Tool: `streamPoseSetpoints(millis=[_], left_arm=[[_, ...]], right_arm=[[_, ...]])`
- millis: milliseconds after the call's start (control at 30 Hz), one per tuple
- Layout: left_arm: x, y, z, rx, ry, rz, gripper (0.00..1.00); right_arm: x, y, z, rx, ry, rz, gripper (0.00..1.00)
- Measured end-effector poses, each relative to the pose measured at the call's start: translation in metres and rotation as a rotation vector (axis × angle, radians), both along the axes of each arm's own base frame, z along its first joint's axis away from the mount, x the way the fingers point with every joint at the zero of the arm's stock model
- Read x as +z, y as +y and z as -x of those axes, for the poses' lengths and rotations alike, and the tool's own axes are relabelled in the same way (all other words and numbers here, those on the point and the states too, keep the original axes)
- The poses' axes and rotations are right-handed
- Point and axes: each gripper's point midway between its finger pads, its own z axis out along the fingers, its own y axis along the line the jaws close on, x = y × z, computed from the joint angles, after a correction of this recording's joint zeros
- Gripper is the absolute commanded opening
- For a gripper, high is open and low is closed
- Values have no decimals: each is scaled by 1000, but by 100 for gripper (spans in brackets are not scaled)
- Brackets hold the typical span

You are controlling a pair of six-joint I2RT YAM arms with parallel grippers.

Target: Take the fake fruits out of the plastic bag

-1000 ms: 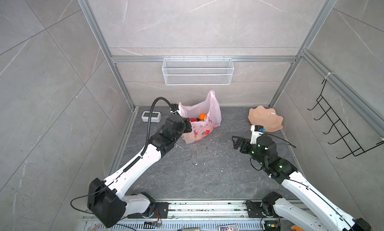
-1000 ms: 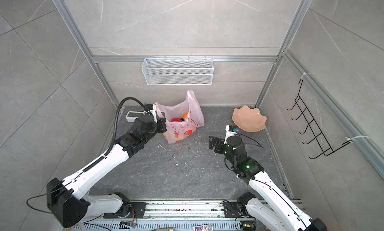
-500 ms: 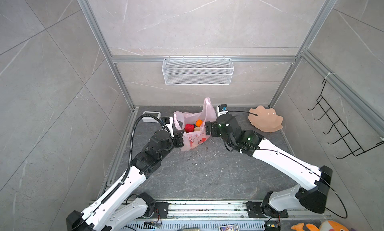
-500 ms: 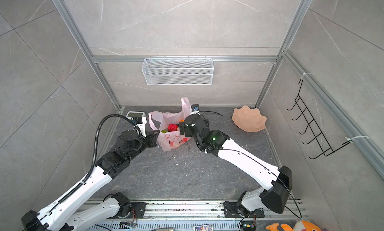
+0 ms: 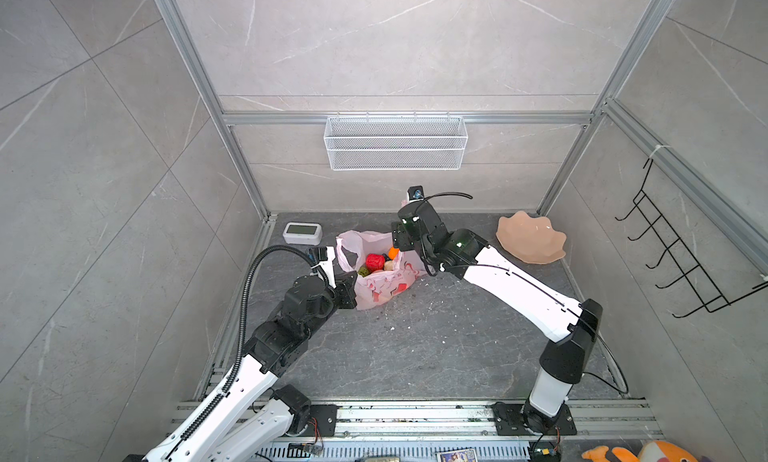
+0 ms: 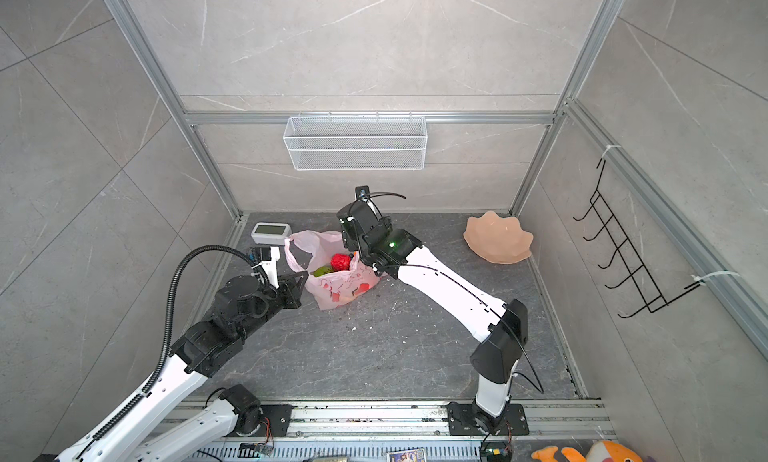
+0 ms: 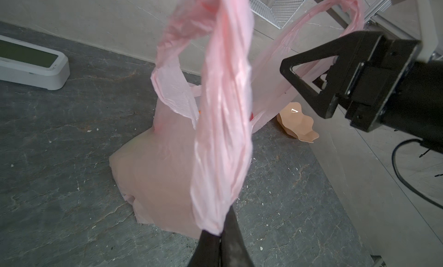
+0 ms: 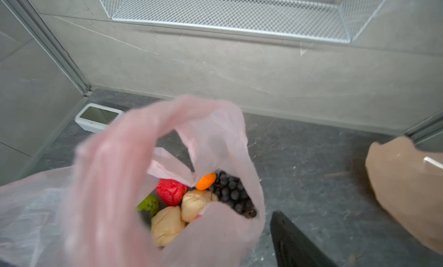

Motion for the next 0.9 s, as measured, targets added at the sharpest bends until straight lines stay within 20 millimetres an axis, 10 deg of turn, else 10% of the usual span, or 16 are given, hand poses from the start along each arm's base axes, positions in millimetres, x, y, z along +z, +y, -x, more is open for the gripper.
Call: streamPoseSetpoints(millis=[233, 400, 567, 733, 900], left_arm=[[-15, 22, 0, 101, 38, -76, 0], [-24, 30, -6, 150, 58, -113, 0], [-31, 28, -24, 163, 82, -106, 0], [-22, -2, -49, 75, 88, -32, 0], [-13, -15, -54, 24, 62, 24, 0]], right_arm=[[-18, -16, -16, -34, 57, 27, 4], [-28, -34, 5, -44, 84, -8, 0], [-19, -92, 47, -119, 72, -140, 0], [0, -137, 84, -181, 15, -341, 0], [-25, -150, 104, -209, 47, -433, 0]])
